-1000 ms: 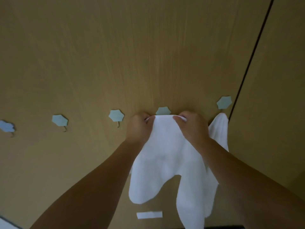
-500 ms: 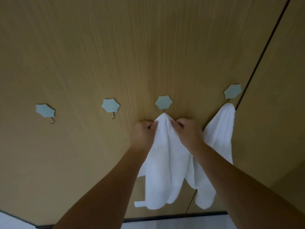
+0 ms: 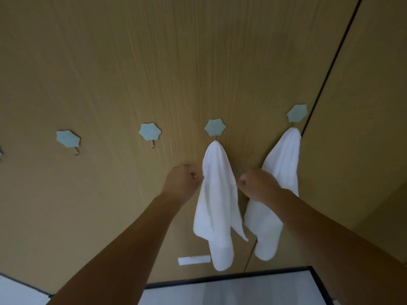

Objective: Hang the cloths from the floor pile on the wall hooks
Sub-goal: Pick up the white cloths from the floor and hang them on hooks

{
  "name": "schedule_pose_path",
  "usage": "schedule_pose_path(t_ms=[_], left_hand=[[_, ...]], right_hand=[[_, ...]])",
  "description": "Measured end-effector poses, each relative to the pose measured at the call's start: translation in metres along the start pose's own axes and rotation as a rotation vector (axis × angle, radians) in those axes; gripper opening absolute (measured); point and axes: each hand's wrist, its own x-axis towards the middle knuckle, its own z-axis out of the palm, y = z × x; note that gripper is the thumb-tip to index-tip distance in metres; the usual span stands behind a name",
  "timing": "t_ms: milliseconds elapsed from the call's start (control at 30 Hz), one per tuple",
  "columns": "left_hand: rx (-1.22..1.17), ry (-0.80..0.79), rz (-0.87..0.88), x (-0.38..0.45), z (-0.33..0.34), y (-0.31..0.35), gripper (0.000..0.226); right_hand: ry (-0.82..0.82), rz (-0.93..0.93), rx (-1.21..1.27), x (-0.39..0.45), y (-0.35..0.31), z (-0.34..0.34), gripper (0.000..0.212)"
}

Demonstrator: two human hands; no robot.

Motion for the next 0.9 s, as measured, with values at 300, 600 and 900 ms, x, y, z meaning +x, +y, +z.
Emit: schedule_pose_path(t_ms=[300,600,900], left_hand=[[-0.011,-0.107,0.335,-0.019,0.005,0.032,0.015],[-0.112,-0.388,0.58,-0.065,0.074,0.071,0.03],[-0.089,-0.611,0.736,-0.154,0.12,0.132,0.033]], right_hand=[[0.262,0.096,0.13,-0.094,0.037,-0.016,0.02],[0.39,0.458,0.159,-0.245,0.062,0.001,0.036],[0.425,0.764,0.132,-0.39,0.087,0.039,0.043]])
